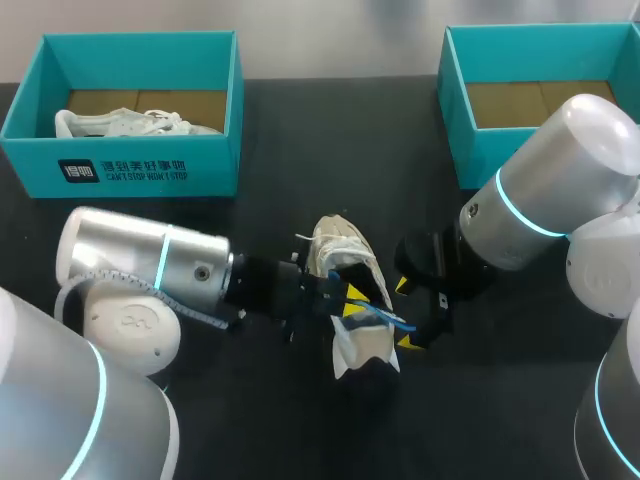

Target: Take the shoe out of the shoebox, open the shoe tongue, remove and reinsert the insole, then place the shoe into the shoebox

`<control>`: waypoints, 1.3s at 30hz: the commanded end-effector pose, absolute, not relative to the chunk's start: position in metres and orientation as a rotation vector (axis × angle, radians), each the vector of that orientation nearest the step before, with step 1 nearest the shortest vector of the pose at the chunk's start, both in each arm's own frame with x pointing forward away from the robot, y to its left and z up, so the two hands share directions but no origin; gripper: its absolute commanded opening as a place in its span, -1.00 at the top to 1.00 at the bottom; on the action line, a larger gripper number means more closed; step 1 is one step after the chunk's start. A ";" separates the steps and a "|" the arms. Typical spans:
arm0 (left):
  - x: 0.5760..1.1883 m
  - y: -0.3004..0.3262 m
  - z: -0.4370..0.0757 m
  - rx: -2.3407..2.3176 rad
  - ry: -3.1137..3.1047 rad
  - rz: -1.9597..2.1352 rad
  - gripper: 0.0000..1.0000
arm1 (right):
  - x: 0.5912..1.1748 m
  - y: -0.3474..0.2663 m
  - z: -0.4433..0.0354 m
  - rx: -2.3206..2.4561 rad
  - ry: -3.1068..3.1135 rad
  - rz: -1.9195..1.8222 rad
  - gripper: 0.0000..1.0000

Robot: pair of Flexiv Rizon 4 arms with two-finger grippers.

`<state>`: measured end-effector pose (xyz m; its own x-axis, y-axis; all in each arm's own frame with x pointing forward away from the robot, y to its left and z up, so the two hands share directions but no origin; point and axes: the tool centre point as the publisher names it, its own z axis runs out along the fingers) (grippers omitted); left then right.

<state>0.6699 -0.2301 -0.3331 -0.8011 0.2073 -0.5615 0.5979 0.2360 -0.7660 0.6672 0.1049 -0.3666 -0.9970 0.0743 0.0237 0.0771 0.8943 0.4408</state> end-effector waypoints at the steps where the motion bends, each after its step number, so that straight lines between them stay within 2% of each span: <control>1: 0.667 -0.231 -0.338 0.605 2.030 -1.667 1.00 | 0.666 0.105 -0.366 -0.123 -3.054 -0.709 -1.00; 23: 0.686 -0.231 -0.345 0.638 2.009 -1.416 1.00 | 0.666 0.105 -0.366 -0.123 -3.054 -0.709 -1.00; 26: 0.682 -0.231 -0.340 0.651 2.004 -1.427 0.37 | 0.666 0.105 -0.366 -0.123 -3.054 -0.709 -1.00; 28: 0.680 -0.231 -0.336 0.662 2.001 -1.434 0.23 | 0.666 0.105 -0.366 -0.123 -3.054 -0.709 -1.00; 39: 0.681 -0.238 -0.315 0.839 2.054 -1.366 0.31 | 0.666 0.105 -0.366 -0.123 -3.054 -0.709 -1.00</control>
<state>0.6757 -0.2350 -0.3242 -0.6570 0.1361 -0.7415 0.7429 0.2842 -0.6061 0.6672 0.1049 -0.3667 -0.9970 0.0743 0.0238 0.0771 0.8943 0.4408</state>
